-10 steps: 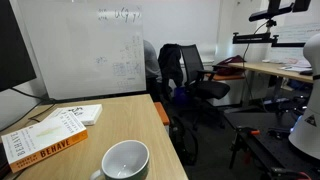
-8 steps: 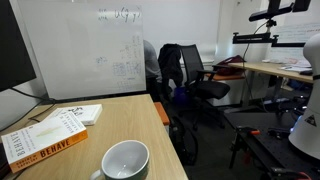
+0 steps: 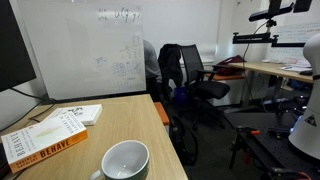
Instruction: Put the marker in the mug
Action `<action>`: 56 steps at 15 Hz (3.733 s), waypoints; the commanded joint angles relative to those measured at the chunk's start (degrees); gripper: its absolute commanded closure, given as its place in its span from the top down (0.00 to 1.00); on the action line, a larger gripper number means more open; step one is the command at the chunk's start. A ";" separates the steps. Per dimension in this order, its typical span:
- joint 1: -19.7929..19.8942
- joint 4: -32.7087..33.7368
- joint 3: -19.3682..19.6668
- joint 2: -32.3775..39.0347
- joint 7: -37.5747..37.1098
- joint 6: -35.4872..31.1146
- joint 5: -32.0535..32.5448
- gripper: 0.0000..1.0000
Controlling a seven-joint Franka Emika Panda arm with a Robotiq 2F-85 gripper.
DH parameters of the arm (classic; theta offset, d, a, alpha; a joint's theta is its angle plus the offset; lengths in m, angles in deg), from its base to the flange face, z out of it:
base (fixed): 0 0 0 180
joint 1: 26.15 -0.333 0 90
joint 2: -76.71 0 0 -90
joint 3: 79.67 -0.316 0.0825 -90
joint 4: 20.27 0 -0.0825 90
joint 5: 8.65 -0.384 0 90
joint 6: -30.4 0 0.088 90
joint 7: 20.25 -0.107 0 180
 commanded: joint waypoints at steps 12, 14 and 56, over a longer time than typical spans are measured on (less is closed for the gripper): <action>-1.00 6.97 -13.78 43.23 -45.95 -47.01 -3.43 1.00; -3.54 11.06 -11.22 50.59 -45.34 -44.99 1.61 1.00; -14.74 36.52 5.28 79.37 -14.99 -46.11 -8.59 0.05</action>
